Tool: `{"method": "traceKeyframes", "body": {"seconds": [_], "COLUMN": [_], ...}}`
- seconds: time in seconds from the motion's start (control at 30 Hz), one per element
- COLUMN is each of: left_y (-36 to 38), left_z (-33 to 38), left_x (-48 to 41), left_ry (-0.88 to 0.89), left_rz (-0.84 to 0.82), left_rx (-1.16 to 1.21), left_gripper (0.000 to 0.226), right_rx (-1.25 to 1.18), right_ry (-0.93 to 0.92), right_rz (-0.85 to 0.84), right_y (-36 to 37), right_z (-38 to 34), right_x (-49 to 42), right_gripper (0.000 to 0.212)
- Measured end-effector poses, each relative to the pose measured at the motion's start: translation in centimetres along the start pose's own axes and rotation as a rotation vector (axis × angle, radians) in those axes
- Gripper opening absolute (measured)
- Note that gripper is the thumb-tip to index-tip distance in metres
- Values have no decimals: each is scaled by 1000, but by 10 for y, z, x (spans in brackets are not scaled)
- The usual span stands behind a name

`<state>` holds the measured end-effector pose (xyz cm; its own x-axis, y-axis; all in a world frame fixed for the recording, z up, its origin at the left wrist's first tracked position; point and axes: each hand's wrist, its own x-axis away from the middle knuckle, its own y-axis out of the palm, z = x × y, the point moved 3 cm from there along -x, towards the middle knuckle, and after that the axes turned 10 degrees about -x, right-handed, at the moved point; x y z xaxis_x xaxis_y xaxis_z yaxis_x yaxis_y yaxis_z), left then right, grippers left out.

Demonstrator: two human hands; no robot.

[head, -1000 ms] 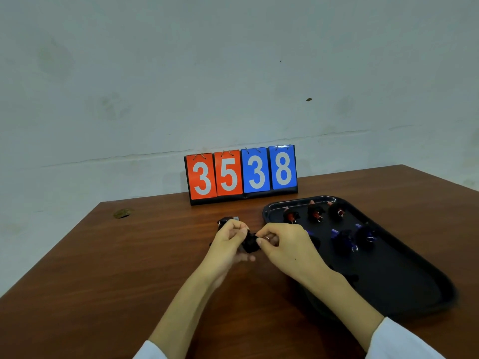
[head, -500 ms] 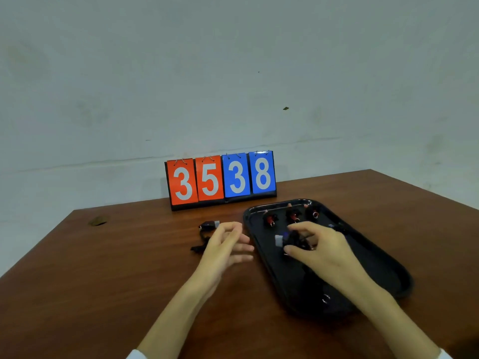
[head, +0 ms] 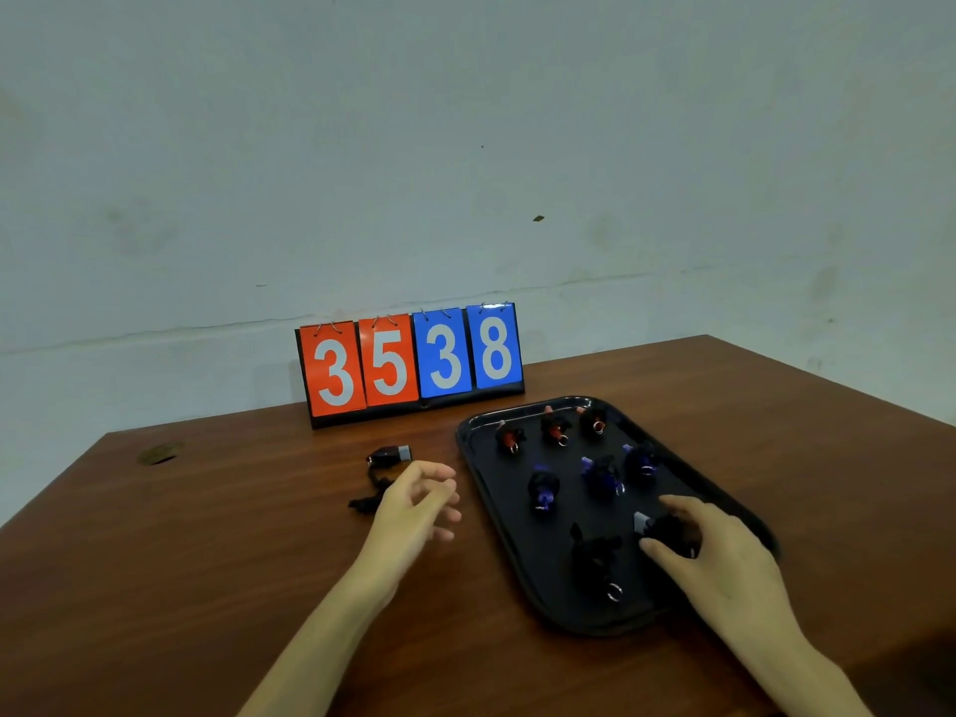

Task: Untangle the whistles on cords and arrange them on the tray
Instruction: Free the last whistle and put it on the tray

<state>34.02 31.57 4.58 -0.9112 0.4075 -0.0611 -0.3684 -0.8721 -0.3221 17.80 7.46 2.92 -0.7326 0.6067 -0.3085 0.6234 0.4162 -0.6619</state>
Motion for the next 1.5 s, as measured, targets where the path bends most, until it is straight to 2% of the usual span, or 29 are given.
{"method": "traceKeyframes", "body": {"seconds": [0.13,0.27,0.33,0.43,0.53,0.6,0.67,0.8,0.9,0.97,1.07,1.17,1.27,1.37,1.43,1.5], "left_y": [-2,-16,-28,-47,-56,-56,-59,-65,-67,-68,-68,-69,-71,-57,-46,-38], "left_z": [0,-3,-9,-21,-31,-33,-33,-34,-36,-37,-35,-33,-28,-19,-15,-12], "left_x": [-1,-9,-14,-21,-23,-24,-25,-26,-27,-28,-27,-26,-25,-25,-23,-19], "left_ry": [-16,-51,-108,-217,-292,-298,-278,-278,-286,-287,-275,-226,-140,-58,-21,50], "left_rz": [46,233,355,492,499,491,502,519,504,500,498,517,537,383,308,288], "left_rx": [-3,30,58,149,190,181,146,116,110,101,101,96,-55,-178,-249,-336], "left_gripper": [12,14,15,17,17,17,16,17,16,17,17,19,24,43,36,18], "right_rx": [9,-20,-53,-28,32,16,10,16,44,59,76,123,113,60,-10,-112], "right_ry": [4,-127,-229,-286,-317,-247,-161,-110,-47,-33,-93,-205,-365,-464,-470,-425], "right_rz": [-30,-12,-135,-480,-725,-793,-745,-510,-546,-596,-602,-585,-596,-587,-534,-455], "right_y": [-2,-17,-11,24,84,121,154,195,206,209,217,212,192,156,131,106], "right_z": [0,-35,-75,-144,-193,-209,-217,-218,-213,-210,-205,-207,-218,-222,-219,-210], "right_x": [-2,-9,-21,-44,-66,-80,-93,-109,-110,-109,-109,-106,-95,-81,-76,-73], "right_gripper": [56,46,42,37,34,29,22,23,11,19,24,20,17,17,14,12]}}
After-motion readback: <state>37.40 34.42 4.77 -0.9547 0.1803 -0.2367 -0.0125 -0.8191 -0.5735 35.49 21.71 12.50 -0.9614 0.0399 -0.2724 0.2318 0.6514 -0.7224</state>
